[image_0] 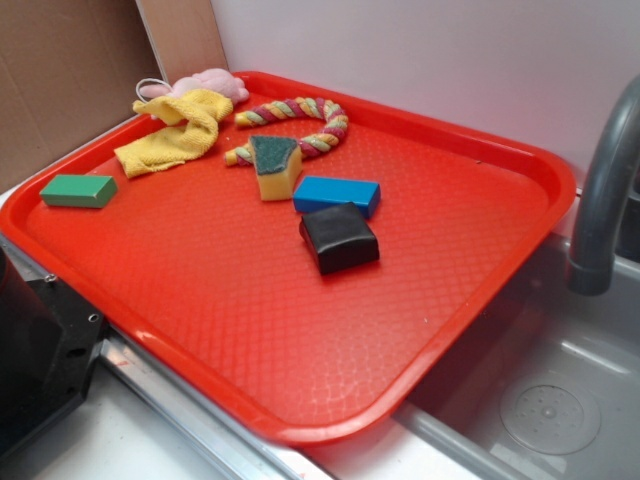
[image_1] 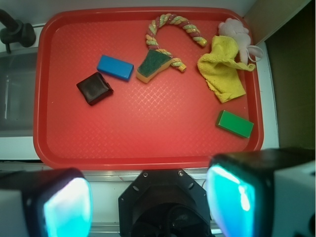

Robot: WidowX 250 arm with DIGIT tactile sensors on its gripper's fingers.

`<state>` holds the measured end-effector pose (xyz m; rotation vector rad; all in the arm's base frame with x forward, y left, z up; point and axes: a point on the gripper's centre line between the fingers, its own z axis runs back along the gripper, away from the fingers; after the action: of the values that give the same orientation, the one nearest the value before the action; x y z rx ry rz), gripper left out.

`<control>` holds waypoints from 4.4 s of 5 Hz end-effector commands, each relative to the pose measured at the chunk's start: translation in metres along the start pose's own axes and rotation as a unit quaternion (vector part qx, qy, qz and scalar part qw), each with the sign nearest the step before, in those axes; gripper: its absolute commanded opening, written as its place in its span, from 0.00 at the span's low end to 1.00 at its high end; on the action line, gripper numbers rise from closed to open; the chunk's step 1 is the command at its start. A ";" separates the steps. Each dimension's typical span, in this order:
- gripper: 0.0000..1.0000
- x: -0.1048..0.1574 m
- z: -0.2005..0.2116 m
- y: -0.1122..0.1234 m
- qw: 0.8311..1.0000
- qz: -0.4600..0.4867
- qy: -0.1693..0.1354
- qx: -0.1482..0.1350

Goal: Grab the green block.

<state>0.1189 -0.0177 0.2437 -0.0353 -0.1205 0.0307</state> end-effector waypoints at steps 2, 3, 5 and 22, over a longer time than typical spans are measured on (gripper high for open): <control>1.00 0.023 -0.032 0.030 0.999 -0.026 0.011 0.029; 1.00 0.038 -0.053 0.051 0.995 -0.091 -0.012 0.026; 1.00 0.026 -0.094 0.104 0.983 -0.183 -0.034 0.004; 0.00 0.050 -0.112 0.081 0.984 -0.169 0.036 0.046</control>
<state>0.1679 0.0589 0.1258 0.0457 -0.0040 -0.2901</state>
